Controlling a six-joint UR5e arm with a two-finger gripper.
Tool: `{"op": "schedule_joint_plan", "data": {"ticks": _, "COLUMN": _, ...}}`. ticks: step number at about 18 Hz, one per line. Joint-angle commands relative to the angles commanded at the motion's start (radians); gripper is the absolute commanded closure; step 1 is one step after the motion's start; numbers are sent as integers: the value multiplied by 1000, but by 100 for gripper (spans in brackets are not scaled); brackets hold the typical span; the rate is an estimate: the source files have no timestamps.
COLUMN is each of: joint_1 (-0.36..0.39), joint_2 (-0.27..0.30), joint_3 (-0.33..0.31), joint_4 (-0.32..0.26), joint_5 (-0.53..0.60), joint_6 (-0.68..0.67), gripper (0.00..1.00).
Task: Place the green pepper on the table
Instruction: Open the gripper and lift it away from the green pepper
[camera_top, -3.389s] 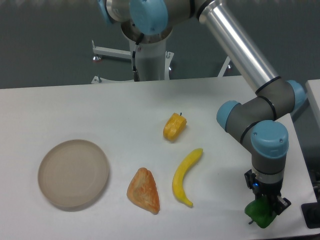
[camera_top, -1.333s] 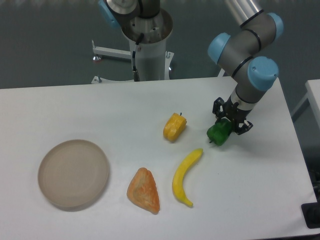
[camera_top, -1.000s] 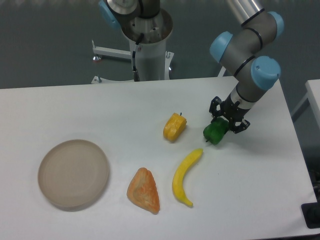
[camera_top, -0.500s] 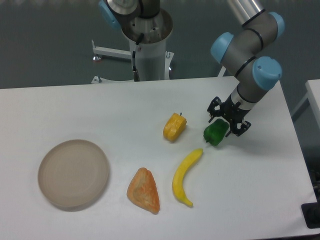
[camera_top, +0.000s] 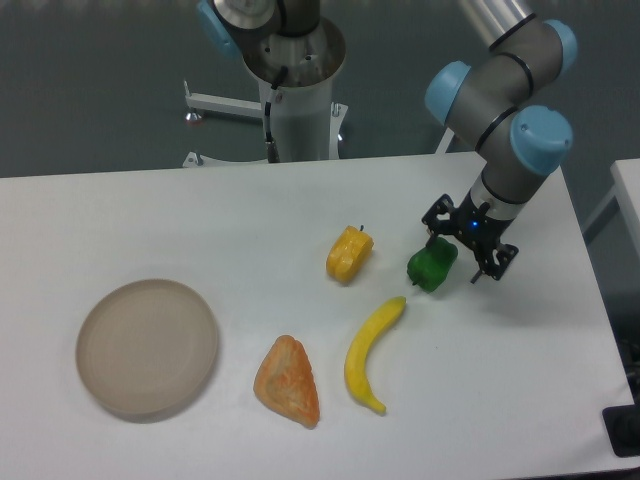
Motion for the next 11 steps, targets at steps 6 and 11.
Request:
{"op": "schedule_joint_plan", "data": {"ticks": 6, "joint_1": -69, "joint_2": -75, "joint_3": 146, "joint_4": 3, "joint_5": 144, "joint_6": -6, "gripper": 0}}
{"op": "schedule_joint_plan", "data": {"ticks": 11, "joint_1": -120, "joint_2": -120, "joint_3": 213, "joint_4": 5, "joint_5": 212, "joint_6": -63, "gripper": 0}}
